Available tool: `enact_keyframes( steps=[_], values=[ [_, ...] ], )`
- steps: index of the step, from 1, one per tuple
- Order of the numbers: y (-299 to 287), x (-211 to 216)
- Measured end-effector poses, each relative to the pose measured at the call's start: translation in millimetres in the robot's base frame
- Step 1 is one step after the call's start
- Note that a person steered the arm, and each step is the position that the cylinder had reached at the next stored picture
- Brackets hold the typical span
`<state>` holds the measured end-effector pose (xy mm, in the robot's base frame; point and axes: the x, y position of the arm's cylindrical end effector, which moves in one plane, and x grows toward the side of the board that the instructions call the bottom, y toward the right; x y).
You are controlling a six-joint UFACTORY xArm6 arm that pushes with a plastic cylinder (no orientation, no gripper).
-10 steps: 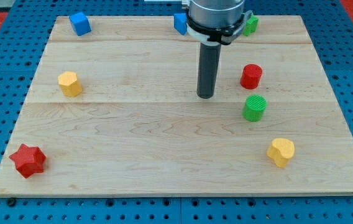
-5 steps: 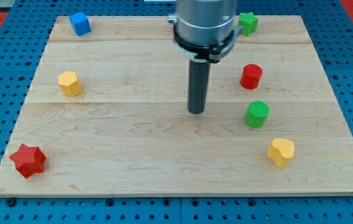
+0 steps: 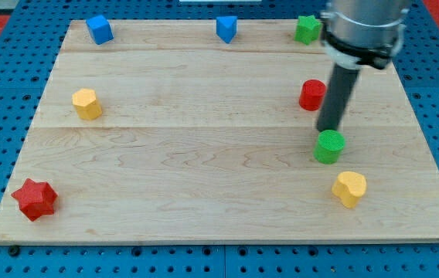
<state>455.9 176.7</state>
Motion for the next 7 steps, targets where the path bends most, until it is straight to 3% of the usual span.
enact_keyframes(
  steps=[1,3,4,5,6,7],
  values=[
    [11.5,14.4],
    [-126.4,32.3],
    [-84.5,22.5],
    [-66.6,42.3],
    [-124.3,83.0],
    [-197.6,85.2]
  ],
)
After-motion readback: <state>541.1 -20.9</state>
